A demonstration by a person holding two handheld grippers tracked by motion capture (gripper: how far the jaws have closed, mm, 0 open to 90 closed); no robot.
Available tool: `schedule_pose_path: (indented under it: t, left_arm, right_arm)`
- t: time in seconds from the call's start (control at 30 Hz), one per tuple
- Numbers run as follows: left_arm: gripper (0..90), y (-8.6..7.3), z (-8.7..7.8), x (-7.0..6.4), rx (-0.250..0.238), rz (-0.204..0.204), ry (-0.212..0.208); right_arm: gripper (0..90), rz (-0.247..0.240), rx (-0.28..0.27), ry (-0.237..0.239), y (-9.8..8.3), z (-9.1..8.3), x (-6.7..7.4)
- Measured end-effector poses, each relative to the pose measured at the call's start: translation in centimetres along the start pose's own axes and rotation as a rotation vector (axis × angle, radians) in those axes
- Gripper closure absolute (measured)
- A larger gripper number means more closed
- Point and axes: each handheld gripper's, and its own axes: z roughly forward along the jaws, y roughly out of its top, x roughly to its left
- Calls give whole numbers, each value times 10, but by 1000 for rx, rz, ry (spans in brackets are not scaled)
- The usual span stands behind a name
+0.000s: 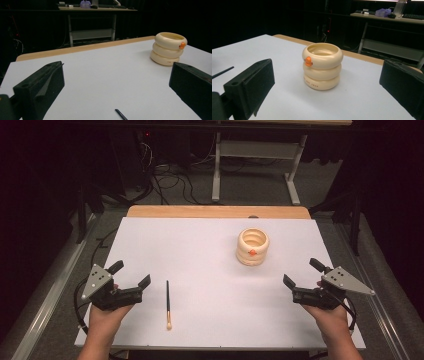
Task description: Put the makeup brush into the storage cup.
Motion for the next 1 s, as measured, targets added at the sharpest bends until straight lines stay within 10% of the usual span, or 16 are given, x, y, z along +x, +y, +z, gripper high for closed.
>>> schedule_pose_path:
  t: [1.0]
  left_arm:
    - [6,1,-2,-1,9,-13,5]
  right_arm:
    - [14,-18,-3,-5,-1,-2,1]
